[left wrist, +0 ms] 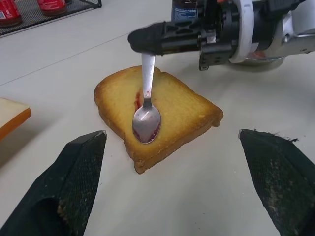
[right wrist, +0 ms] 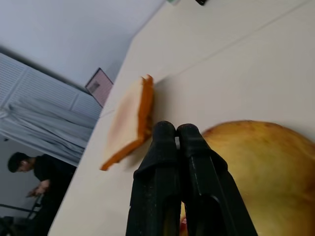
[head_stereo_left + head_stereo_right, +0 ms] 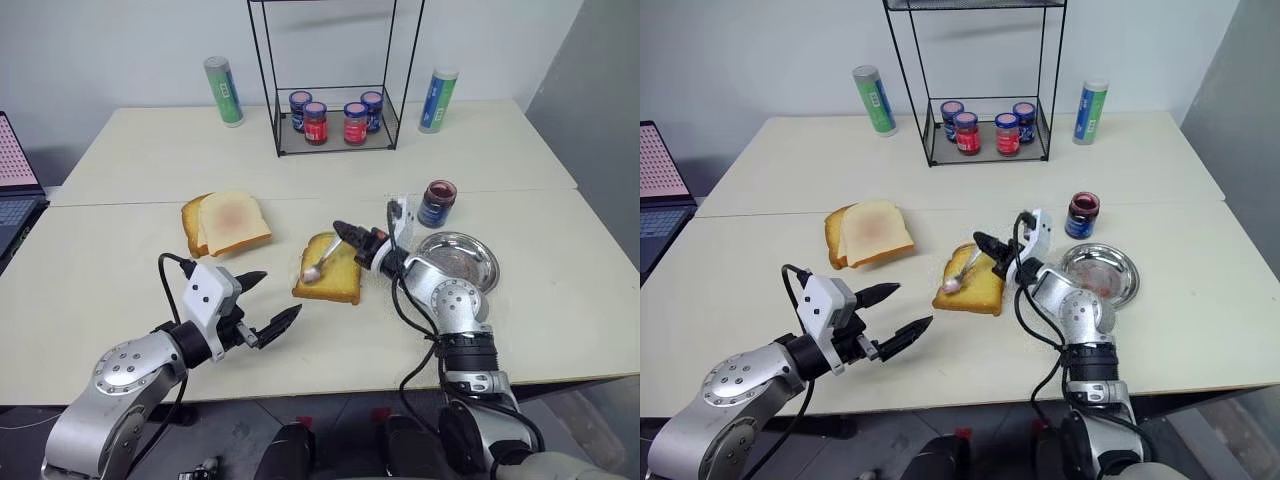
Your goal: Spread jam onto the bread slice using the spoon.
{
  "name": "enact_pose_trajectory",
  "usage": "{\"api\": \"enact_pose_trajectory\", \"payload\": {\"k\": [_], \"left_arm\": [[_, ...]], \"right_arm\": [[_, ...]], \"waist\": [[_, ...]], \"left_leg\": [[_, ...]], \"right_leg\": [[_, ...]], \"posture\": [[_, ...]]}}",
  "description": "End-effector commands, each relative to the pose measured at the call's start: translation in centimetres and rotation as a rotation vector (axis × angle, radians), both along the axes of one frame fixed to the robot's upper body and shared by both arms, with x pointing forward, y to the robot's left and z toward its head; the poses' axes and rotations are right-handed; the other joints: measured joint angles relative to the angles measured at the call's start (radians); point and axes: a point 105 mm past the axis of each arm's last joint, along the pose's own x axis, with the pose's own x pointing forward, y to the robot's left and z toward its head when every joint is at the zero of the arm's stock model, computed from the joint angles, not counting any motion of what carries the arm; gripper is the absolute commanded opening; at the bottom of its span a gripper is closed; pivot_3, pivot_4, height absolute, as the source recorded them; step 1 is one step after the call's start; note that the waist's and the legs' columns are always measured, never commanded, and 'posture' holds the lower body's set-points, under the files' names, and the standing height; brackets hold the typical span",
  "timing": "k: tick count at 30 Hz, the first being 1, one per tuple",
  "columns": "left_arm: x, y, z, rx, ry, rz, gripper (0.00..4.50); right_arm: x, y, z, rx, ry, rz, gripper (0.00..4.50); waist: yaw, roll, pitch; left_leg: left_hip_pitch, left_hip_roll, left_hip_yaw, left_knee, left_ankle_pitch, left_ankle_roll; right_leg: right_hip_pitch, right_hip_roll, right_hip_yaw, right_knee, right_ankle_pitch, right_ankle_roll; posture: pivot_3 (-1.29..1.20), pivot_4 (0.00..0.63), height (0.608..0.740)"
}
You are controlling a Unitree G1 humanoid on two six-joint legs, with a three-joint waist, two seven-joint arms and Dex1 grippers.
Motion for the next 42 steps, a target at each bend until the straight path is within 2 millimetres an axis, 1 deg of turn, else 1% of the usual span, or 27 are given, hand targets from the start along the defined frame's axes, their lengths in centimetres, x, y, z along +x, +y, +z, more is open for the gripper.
{"api": "enact_pose_trajectory", "payload": {"k": [1,3,6,11,14,16,18,22,25,27,29,31,35,36,39,42], "left_arm": [[-0.4,-0.2,1.0,0.003,-0.037,-0.016,4.50],[-0.4,-0.2,1.0,0.002,-0.037,-0.017,4.50],[-0.3,-0.3,1.0,0.000,-0.038,-0.023,4.50],[0.0,-0.4,1.1,-0.001,-0.041,-0.029,4.50],[0.2,-0.4,1.3,-0.001,-0.045,-0.037,4.50],[0.5,-0.6,1.7,0.002,-0.053,-0.057,4.50],[1.0,-0.9,2.4,0.013,-0.056,-0.109,4.50],[1.5,-2.3,3.7,0.049,-0.030,-0.266,4.50],[1.7,-4.0,4.6,0.058,-0.019,-0.388,4.50],[2.1,-5.5,4.8,0.067,-0.026,-0.471,4.50],[2.9,-6.9,4.9,0.077,-0.036,-0.524,4.50],[3.8,-7.9,4.8,0.091,-0.038,-0.564,4.50],[4.9,-9.5,4.1,0.130,-0.047,-0.626,4.50],[5.1,-9.7,4.0,0.133,-0.052,-0.632,4.50],[5.6,-10.7,3.6,0.113,-0.059,-0.646,4.50],[5.7,-11.2,3.1,0.112,-0.059,-0.657,4.50]], "right_arm": [[1.4,-1.9,1.4,-0.045,-0.113,-0.105,0.16],[2.1,-3.1,2.0,-0.047,-0.137,-0.165,0.16],[3.0,-4.3,2.6,-0.040,-0.154,-0.230,0.16],[3.0,-4.3,3.5,-0.023,-0.171,-0.231,0.16],[2.1,-4.1,4.6,0.022,-0.180,-0.187,0.16],[1.0,-3.9,6.0,0.069,-0.199,-0.122,0.16],[-0.6,-4.4,8.0,0.108,-0.231,-0.062,0.16],[-2.8,-6.4,10.7,0.096,-0.284,-0.054,0.16],[-3.5,-8.6,11.5,0.041,-0.301,-0.146,0.16],[-4.1,-10.5,11.1,-0.073,-0.307,-0.221,0.16],[-4.5,-12.7,10.5,-0.109,-0.292,-0.326,0.16],[-5.0,-15.1,9.4,-0.141,-0.258,-0.434,0.16],[-5.4,-18.8,6.9,-0.204,-0.187,-0.602,0.16],[-5.4,-19.4,6.5,-0.219,-0.180,-0.624,0.16],[-5.4,-21.5,4.9,-0.152,-0.130,-0.715,0.16],[-5.2,-22.5,3.8,-0.092,-0.100,-0.748,0.16]], "waist": [[0.000,0.000,0.000],[0.000,0.000,0.000],[0.000,0.000,0.000],[-0.003,0.000,0.000],[-0.003,0.000,0.000],[-0.002,0.000,0.000],[0.001,0.000,0.000],[0.012,0.000,0.000],[0.013,0.000,0.000],[0.014,0.000,0.000],[0.016,0.000,0.000],[0.016,0.000,0.000],[0.012,0.000,0.000],[0.010,0.000,0.000],[0.004,0.000,0.000],[0.002,0.000,0.000]], "left_leg": [[0.000,0.000,0.000,0.000,0.000,0.000],[0.000,0.000,0.000,0.000,0.000,0.000],[0.000,0.000,0.000,0.000,0.000,0.000],[0.000,0.000,0.000,0.000,0.000,0.000],[0.000,0.001,0.000,0.000,0.000,0.000],[0.000,0.001,0.000,0.000,0.000,0.000],[-0.001,0.001,-0.001,0.000,0.000,0.000],[-0.001,0.001,-0.002,0.001,0.000,0.000],[-0.001,0.000,-0.001,0.001,0.000,0.000],[-0.001,-0.001,-0.001,0.000,0.000,0.000],[-0.001,-0.001,0.000,0.000,0.000,0.000],[-0.001,-0.001,0.000,0.001,0.000,0.000],[-0.001,-0.002,0.002,0.000,0.000,0.000],[-0.001,-0.002,0.002,0.000,0.000,0.000],[-0.001,-0.001,0.002,0.000,0.000,0.000],[-0.001,-0.001,0.002,0.000,0.000,0.000]], "right_leg": [[0.000,0.000,0.000,0.000,0.000,0.000],[0.000,0.000,0.000,0.000,0.000,0.000],[0.000,0.000,0.000,0.000,0.000,0.000],[0.000,0.000,0.000,0.000,0.000,0.000],[0.000,0.000,0.000,0.000,0.000,0.000],[0.000,0.000,0.000,0.000,0.000,0.000],[0.000,0.000,0.000,0.000,0.000,0.000],[0.001,0.000,-0.001,0.000,0.000,0.000],[0.001,0.000,-0.001,-0.001,0.000,0.000],[0.001,0.000,-0.001,0.000,0.000,0.000],[0.001,0.000,-0.001,-0.001,0.000,0.000],[0.001,0.000,-0.001,0.000,0.000,0.000],[0.001,0.000,0.000,0.000,0.000,0.000],[0.000,0.001,0.000,0.000,0.000,0.000],[0.000,0.001,0.001,0.000,0.000,0.000],[0.000,0.001,0.001,0.000,0.000,0.000]], "posture": [[0.00,0.150,0.740],[0.00,0.150,0.740],[0.00,0.150,0.740],[0.00,0.150,0.740],[0.00,0.150,0.740],[0.00,0.150,0.740],[0.00,0.150,0.740],[0.00,0.150,0.740],[0.00,0.150,0.740],[0.00,0.150,0.740],[0.00,0.150,0.740],[0.00,0.150,0.740],[0.00,0.150,0.740],[0.00,0.150,0.740],[0.00,0.150,0.740],[0.00,0.150,0.740]]}}
